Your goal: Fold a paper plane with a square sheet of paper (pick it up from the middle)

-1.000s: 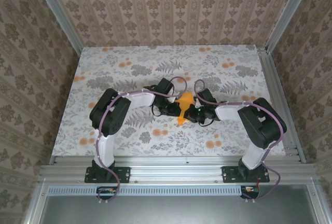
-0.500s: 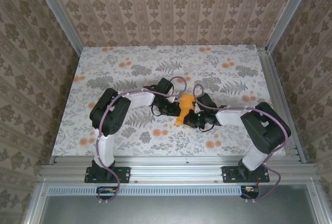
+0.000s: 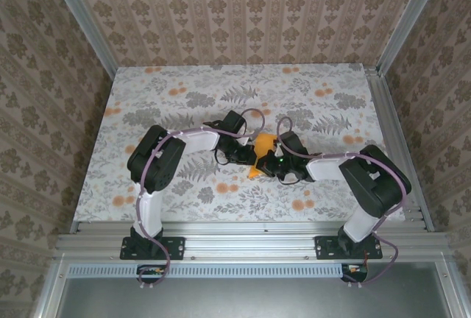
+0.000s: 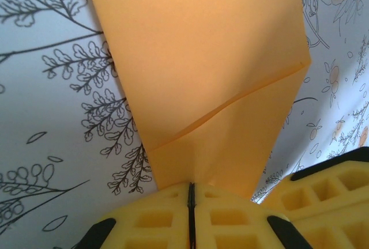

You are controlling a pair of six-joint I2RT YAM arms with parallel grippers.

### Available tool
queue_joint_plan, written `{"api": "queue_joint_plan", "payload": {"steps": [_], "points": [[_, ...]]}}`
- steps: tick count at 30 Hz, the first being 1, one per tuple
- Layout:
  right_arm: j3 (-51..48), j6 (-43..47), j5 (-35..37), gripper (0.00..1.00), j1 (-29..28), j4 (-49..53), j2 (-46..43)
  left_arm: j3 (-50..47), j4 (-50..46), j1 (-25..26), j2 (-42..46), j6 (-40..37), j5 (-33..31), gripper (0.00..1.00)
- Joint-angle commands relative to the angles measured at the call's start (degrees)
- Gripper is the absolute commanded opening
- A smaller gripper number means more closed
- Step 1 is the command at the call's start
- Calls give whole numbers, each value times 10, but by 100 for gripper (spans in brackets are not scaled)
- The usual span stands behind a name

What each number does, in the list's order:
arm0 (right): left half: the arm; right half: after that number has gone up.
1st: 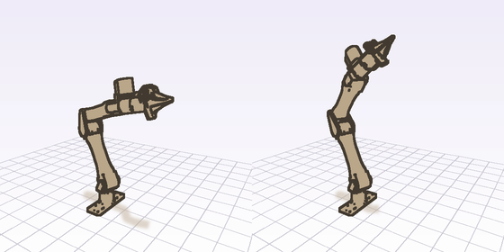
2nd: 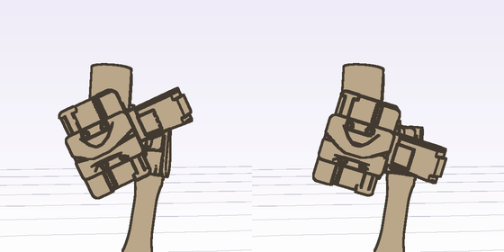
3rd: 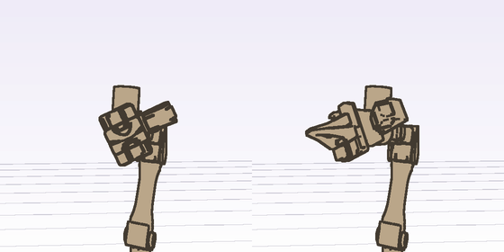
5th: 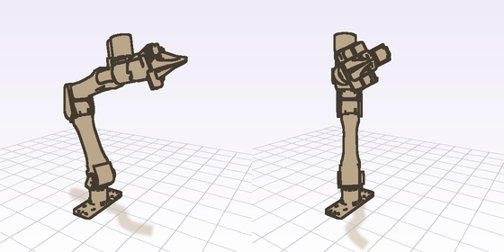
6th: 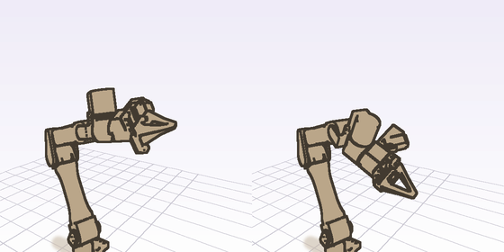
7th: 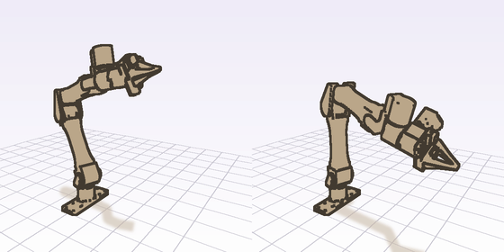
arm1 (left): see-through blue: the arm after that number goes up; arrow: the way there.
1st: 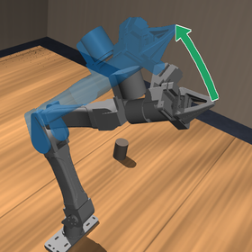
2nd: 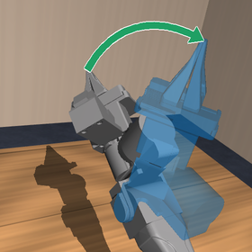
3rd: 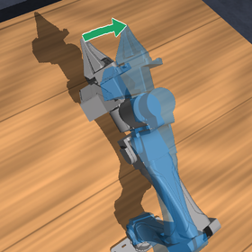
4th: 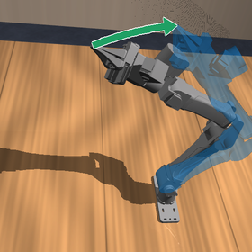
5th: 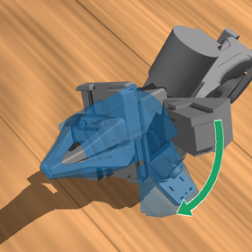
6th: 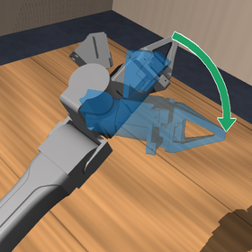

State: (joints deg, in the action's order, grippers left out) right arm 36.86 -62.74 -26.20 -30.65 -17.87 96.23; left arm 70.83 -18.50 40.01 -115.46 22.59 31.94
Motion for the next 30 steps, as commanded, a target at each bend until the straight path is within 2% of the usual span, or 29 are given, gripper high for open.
{"api": "queue_joint_plan", "payload": {"steps": [1, 10, 18, 25, 30], "points": [[-10, -26, -17, 8, -8, -44, 20, -18, -54, -6, -37, -18, -47, 9], [-8, -1, -18, 8, -20, 14, 42, -19, -52, -9, -41, -19, -45, 9], [-8, 22, -23, 8, -36, 83, 17, -23, -49, -12, -42, -20, -46, 9], [-18, 0, -25, 7, -55, 76, 1, -25, -46, -12, -43, -20, -44, 9], [-40, -41, 15, 7, -56, 8, -37, -27, -44, -13, -44, -21, -41, 9]]}}
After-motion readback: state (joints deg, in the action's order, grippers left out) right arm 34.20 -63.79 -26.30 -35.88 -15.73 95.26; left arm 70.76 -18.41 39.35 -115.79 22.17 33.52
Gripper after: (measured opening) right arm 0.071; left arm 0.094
